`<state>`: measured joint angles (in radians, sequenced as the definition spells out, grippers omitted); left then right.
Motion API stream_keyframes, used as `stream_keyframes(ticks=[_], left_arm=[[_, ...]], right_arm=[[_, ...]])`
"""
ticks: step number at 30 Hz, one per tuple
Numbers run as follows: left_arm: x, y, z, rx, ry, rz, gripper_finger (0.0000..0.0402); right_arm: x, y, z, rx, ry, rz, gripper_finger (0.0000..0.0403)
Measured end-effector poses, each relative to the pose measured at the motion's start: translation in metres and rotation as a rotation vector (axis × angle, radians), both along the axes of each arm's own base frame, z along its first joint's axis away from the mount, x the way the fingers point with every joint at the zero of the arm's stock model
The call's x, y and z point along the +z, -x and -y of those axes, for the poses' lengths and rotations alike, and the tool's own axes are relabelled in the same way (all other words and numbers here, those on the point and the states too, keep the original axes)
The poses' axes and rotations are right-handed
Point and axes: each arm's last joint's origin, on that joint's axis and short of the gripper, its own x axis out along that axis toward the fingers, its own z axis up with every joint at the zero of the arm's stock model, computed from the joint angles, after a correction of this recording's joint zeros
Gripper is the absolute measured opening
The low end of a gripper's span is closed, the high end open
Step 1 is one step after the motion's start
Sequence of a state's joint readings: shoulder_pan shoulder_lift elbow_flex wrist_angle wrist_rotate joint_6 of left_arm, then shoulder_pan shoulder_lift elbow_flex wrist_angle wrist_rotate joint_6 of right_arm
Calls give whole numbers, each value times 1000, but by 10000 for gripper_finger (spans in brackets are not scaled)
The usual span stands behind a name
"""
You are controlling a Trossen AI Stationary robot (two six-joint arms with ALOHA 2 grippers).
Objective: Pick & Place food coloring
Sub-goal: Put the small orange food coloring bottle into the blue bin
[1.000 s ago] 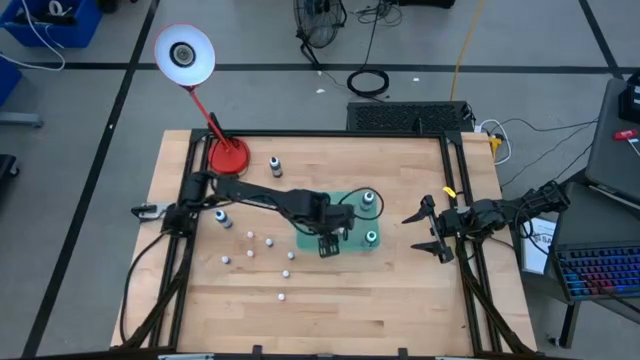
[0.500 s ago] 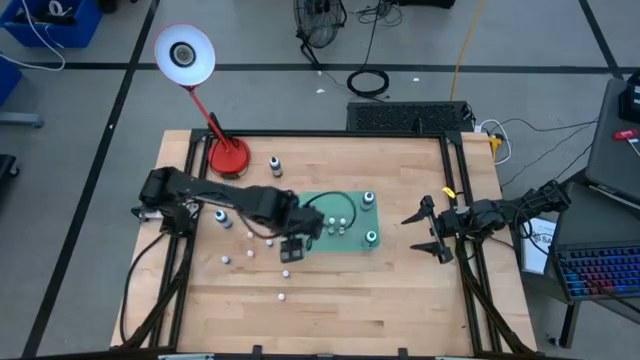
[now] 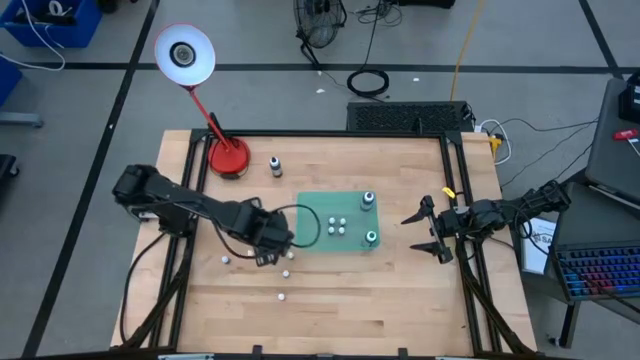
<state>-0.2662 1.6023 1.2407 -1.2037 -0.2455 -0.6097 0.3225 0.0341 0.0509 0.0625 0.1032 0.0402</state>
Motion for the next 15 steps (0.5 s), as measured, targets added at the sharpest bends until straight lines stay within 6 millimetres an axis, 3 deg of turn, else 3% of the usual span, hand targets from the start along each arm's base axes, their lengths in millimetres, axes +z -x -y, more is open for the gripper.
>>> stream_keyframes(ticks=[8,15], left_arm=[[-22,33,-30,299,3,10,245],[-49,40,-38,332,82,19,248]], right_arm=[[0,0,0,0,0,0,314],[0,0,0,0,0,0,315]])
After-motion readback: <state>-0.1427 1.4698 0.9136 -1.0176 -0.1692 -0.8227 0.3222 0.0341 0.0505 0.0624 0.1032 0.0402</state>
